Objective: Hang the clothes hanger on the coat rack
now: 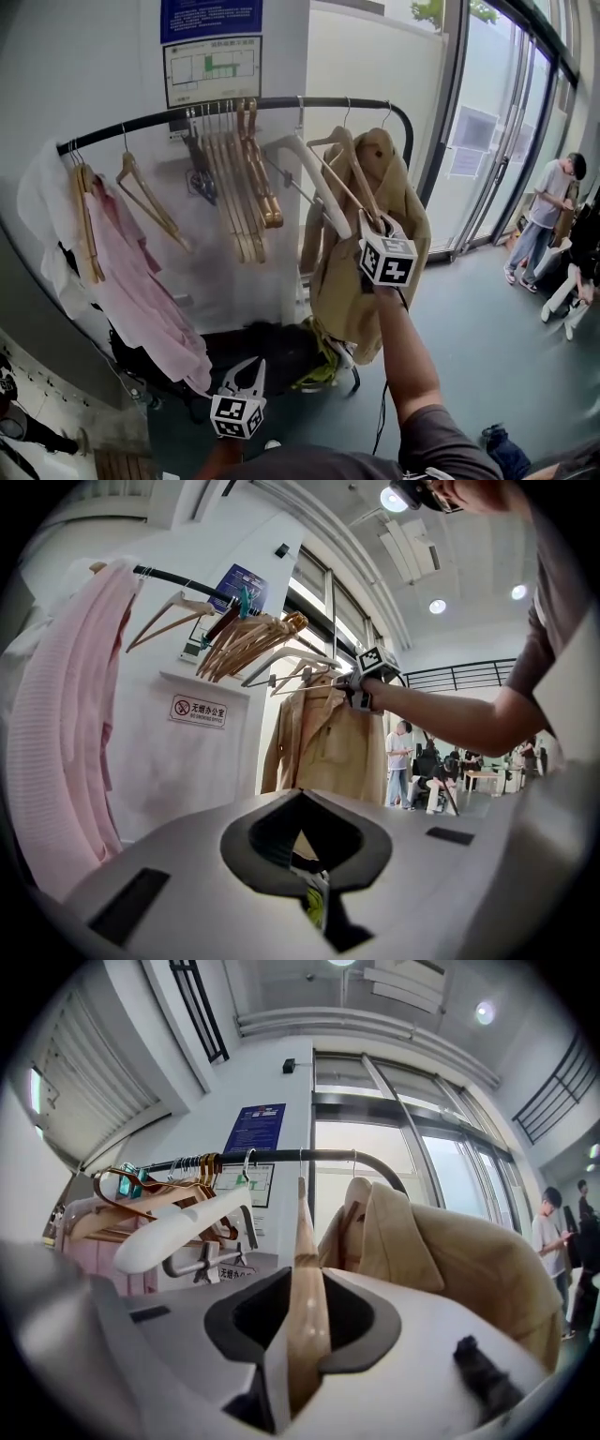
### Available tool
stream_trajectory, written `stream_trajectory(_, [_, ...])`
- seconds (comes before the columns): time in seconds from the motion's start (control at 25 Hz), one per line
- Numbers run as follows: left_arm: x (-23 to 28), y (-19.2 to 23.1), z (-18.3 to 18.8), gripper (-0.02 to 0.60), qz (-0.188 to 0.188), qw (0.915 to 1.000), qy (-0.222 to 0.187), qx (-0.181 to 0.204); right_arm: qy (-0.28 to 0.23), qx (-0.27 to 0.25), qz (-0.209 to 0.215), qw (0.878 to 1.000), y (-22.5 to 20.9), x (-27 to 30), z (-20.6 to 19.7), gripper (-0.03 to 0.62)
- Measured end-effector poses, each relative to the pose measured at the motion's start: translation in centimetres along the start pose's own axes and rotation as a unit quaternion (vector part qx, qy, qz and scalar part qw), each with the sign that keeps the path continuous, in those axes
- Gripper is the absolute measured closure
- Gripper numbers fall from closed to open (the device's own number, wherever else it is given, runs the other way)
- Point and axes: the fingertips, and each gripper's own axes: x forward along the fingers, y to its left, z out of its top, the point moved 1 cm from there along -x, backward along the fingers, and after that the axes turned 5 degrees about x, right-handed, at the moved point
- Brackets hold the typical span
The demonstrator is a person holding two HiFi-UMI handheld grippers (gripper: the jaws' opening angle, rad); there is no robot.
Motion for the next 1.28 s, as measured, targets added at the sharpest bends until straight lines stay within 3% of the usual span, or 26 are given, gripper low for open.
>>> stream_trajectory(0.12, [0.2, -0.2, 0.2, 0.580, -0.004, 1.0000, -0.001, 0.000, -0.012, 0.012, 0.003, 1.000, -0.2, -1.4, -0.2, 0.459])
stream_trajectory(0.32, [0.4, -0.6, 0.2, 0.580, -0.011, 0.9999, 0.000, 0.000, -0.027, 0.034, -0.001, 0.999, 0.4, -6.0, -1.7, 0.433])
stream_trajectory(0.48, [0.8, -0.9, 0.3, 0.580, -0.017, 0.9998, 0.000, 0.000, 0.001, 0.053, 0.008, 0.999, 1.9, -10.0, -6.9, 0.431])
stream_trajectory(0.6, [1.3, -1.0, 0.7, 0.580, -0.020, 0.9998, -0.006, -0.002, 0.040, 0.048, 0.040, 0.997, 4.2, -12.7, -11.7, 0.433])
stream_trajectory(0.72, [1.8, -1.0, 1.0, 0.580, -0.024, 0.9997, -0.009, 0.001, 0.053, 0.041, 0.054, 0.996, 6.5, -15.8, -15.0, 0.480])
stream_trajectory(0.96, [2.3, -1.0, 1.3, 0.580, -0.031, 0.9994, -0.005, 0.010, 0.070, -0.001, 0.039, 0.997, 9.3, -21.3, -19.9, 0.571])
stream_trajectory(1.28, [2.9, -1.7, 1.5, 0.580, -0.038, 0.9992, -0.009, -0.002, 0.079, -0.003, 0.047, 0.996, 11.1, -22.6, -21.0, 0.580])
